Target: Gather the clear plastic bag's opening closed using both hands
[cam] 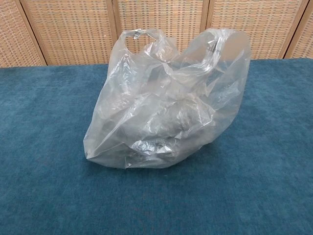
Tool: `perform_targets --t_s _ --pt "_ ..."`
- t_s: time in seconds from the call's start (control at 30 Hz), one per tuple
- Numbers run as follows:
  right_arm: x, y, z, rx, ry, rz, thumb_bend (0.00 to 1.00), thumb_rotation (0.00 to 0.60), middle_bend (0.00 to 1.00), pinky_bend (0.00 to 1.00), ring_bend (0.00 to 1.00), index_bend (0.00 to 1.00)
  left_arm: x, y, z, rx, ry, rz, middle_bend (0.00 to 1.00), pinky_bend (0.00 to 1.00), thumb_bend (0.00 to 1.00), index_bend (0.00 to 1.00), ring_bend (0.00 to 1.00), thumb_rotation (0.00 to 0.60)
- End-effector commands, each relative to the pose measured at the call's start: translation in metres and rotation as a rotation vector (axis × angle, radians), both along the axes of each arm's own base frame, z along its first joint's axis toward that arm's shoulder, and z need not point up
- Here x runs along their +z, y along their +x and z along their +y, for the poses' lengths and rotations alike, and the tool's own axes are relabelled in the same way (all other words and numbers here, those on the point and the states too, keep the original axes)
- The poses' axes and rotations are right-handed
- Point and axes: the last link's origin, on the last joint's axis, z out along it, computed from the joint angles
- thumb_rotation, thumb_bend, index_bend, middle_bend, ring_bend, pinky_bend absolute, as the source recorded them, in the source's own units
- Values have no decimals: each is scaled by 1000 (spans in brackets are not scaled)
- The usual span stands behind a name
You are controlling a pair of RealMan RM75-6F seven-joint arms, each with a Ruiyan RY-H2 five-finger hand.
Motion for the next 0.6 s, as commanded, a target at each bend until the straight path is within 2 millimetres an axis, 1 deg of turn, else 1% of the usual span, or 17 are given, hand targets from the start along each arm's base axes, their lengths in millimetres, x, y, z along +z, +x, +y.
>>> perform_targets --t_s 0.03,0.2,0.27,0.4,0.47,0.53,0.6 --pt "0 0 0 2 1 -1 0 600 0 0 0 0 0 0 0 0 0 0 0 0 237 0 0 600" --pt "-2 1 0 15 22 -34 0 600 0 0 0 0 0 0 -1 -3 1 -4 0 0 238 0 0 600" --pt "-5 4 -3 35 57 -89 0 600 0 0 0 6 0 1 0 -5 2 -4 0 0 239 0 0 600" --pt "-13 13 -14 117 133 -235 0 600 32 0 0 69 0 0 1 1 0 -4 0 0 237 0 0 600" --pt "-20 19 -22 176 214 -346 0 600 41 0 0 72 -1 0 3 5 1 -7 0 0 238 0 0 600" --pt "-30 42 -40 287 379 -514 0 600 47 0 0 75 -1 0 5 12 3 -5 0 0 238 0 0 600" --pt "-29 48 -51 323 467 -556 0 600 52 0 0 78 -2 0 6 19 3 -2 0 0 238 0 0 600"
